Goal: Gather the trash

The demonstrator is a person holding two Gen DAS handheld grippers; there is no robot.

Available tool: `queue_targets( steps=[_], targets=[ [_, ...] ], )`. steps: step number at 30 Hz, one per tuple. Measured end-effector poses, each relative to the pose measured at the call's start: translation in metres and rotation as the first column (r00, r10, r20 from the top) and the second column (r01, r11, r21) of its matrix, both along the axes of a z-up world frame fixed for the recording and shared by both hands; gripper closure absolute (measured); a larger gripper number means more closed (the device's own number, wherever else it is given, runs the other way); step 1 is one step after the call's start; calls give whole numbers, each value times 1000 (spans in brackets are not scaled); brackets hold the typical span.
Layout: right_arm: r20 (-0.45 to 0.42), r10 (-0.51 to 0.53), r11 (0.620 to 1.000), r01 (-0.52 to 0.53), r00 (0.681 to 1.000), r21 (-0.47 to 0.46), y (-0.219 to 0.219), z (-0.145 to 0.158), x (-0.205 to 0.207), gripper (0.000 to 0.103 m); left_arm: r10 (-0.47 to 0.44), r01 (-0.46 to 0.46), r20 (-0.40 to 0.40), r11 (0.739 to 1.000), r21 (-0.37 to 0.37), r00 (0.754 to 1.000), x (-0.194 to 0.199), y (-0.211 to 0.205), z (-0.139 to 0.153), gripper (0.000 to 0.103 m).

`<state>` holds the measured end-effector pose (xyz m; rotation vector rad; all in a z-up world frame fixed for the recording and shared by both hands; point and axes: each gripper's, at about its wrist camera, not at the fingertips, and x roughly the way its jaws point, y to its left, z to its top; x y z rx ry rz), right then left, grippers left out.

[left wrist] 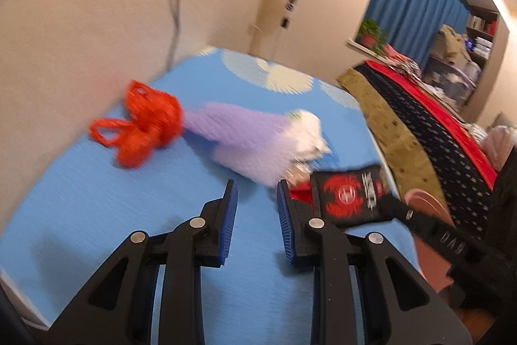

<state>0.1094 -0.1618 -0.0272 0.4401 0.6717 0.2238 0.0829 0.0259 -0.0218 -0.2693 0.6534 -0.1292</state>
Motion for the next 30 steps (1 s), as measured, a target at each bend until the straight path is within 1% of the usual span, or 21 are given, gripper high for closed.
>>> queue_targets(
  steps=[3, 6, 11, 13, 14, 15, 17, 20, 21, 22, 23, 24, 25, 26, 27, 28, 30],
  targets=[
    [43, -11, 1000, 12, 999, -15, -8, 16, -8, 99, -79, 78, -38, 997, -23, 996, 2, -14, -9, 78],
    [64, -17, 999, 19, 998, -28, -16, 25, -14, 99, -131, 129, -77, 991, -27, 988, 3, -27, -19, 78],
    [59, -41, 997, 45, 997, -62, -25, 24, -21, 99, -166, 165, -148, 986, -13, 975, 2, -42, -36, 77],
    [58, -53, 995, 57, 997, -76, -28, 24, -22, 99, -161, 163, -155, 987, 3, 975, 1, -43, -37, 77],
    [58, -58, 995, 63, 997, -80, -30, 24, -23, 99, -161, 164, -157, 987, 3, 974, 1, -43, -36, 79],
    [58, -65, 994, 70, 996, -83, -32, 25, -24, 99, -163, 164, -157, 986, -2, 974, 1, -43, -35, 88],
    [61, -75, 993, 80, 995, -91, -36, 26, -27, 99, -162, 165, -161, 986, 10, 974, 0, -45, -34, 92],
    [68, -79, 990, 86, 995, -108, -37, 28, -32, 99, -153, 156, -158, 988, 5, 975, -2, -41, -33, 93],
    [71, -78, 990, 86, 994, -113, -37, 29, -34, 99, -144, 148, -163, 989, 8, 976, -1, -39, -33, 91],
    [73, -78, 989, 86, 994, -119, -37, 30, -35, 99, -133, 137, -172, 990, 12, 976, -1, -38, -33, 86],
    [74, -77, 989, 86, 994, -122, -37, 30, -37, 99, -128, 130, -193, 991, 2, 973, 1, -37, -37, 65],
    [75, -79, 988, 88, 994, -127, -38, 30, -39, 99, -132, 129, -209, 991, -29, 969, 1, -35, -41, 59],
    [75, -80, 988, 90, 994, -129, -38, 31, -39, 99, -133, 127, -214, 991, -43, 968, 1, -34, -43, 59],
    [76, -82, 987, 92, 994, -133, -39, 31, -40, 99, -137, 131, -210, 991, -40, 968, 0, -35, -44, 74],
    [77, -87, 986, 97, 993, -136, -41, 32, -42, 99, -149, 145, -208, 989, -35, 967, 0, -37, -44, 93],
    [78, -92, 985, 102, 993, -138, -42, 32, -44, 99, -158, 156, -204, 987, -29, 966, 0, -39, -44, 93],
    [82, -103, 983, 114, 991, -145, -45, 35, -47, 99, -178, 178, -165, 984, -17, 970, -5, -44, -35, 94]
  ],
)
